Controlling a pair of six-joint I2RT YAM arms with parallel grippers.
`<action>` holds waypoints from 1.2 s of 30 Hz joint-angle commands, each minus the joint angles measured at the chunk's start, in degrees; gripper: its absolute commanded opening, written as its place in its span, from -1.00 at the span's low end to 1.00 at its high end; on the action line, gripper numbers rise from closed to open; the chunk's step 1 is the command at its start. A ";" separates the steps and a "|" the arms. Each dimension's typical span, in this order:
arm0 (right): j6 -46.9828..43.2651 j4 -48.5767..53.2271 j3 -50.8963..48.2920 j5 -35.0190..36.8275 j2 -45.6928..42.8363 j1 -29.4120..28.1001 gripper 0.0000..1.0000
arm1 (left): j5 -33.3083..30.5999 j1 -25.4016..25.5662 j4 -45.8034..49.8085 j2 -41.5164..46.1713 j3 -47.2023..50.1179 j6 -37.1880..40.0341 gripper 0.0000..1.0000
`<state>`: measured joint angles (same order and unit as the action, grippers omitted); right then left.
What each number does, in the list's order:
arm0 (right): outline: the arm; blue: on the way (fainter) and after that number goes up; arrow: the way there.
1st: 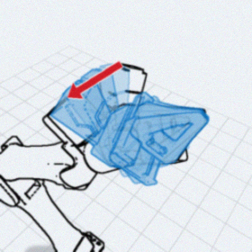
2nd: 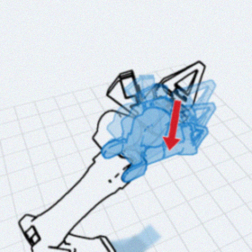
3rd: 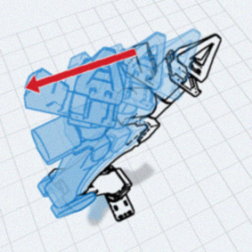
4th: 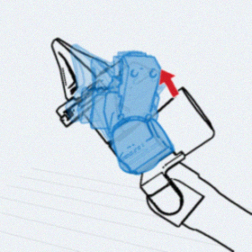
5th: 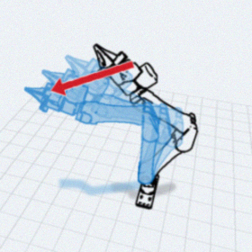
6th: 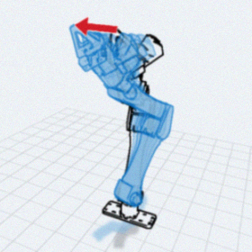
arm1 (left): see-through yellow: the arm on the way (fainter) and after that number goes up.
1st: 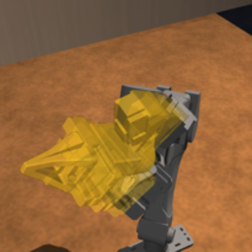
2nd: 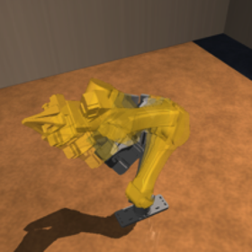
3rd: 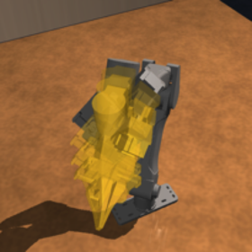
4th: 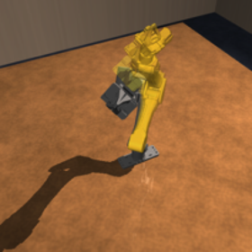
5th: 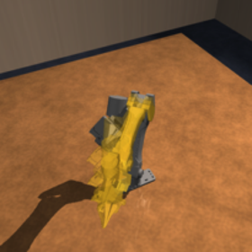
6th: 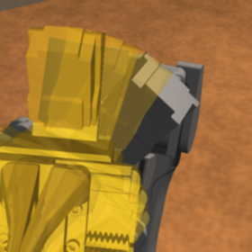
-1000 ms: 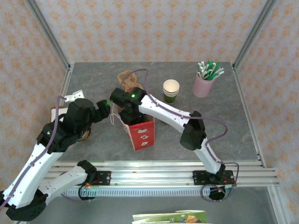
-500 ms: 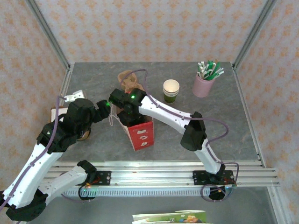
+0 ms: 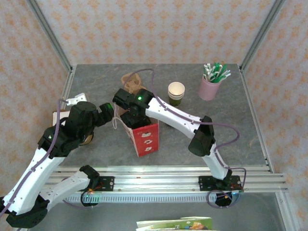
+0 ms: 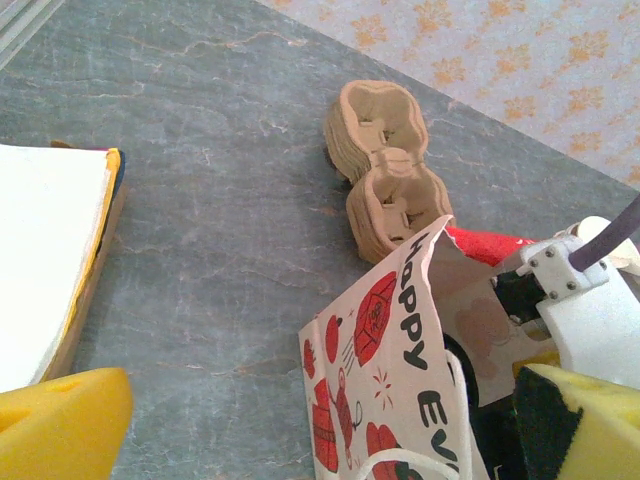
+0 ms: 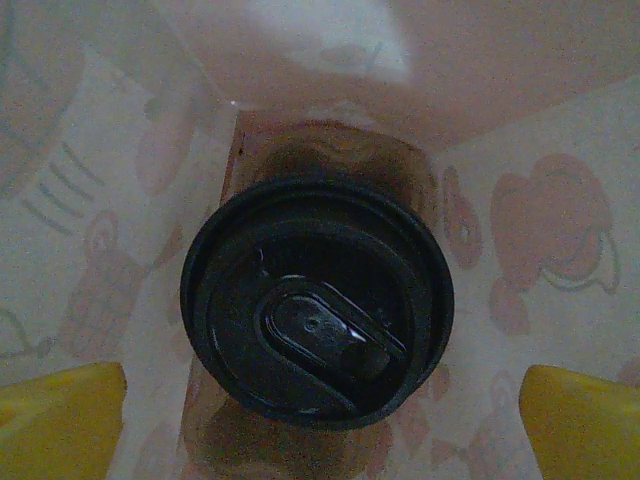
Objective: Pack the takeout coffee
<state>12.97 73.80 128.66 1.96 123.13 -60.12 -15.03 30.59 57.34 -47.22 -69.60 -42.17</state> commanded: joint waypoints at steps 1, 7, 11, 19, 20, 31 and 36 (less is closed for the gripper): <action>-0.01 1.24 2.45 0.77 -3.13 -0.36 0.99 | 0.35 -0.63 0.22 0.73 -0.53 -0.67 0.98; -0.33 1.25 2.26 0.77 -3.12 -0.39 1.00 | 0.41 -0.62 0.08 0.82 -0.36 -0.72 0.98; -1.25 1.25 1.59 1.96 -2.64 -0.44 1.00 | 0.40 -0.66 0.05 0.99 -0.29 -0.96 0.98; -0.97 1.23 7.32 2.26 -2.20 -0.40 1.00 | 0.65 -0.65 -0.32 1.18 0.26 -1.16 0.98; -1.02 1.26 7.81 2.18 -2.21 -0.43 1.00 | 0.70 -0.65 -0.39 1.08 0.25 -1.16 0.98; -0.20 1.14 12.18 1.82 -3.85 -0.36 1.00 | 0.65 -0.68 -0.99 0.34 -0.70 -1.16 0.98; -0.06 1.17 15.11 1.22 -4.85 -0.37 1.00 | -0.16 -0.70 -1.24 -0.18 -2.21 -1.11 0.98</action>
<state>12.58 74.30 141.16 2.17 121.36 -60.12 -14.13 30.59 57.25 -47.00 -69.67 -42.44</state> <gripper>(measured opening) 0.998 0.990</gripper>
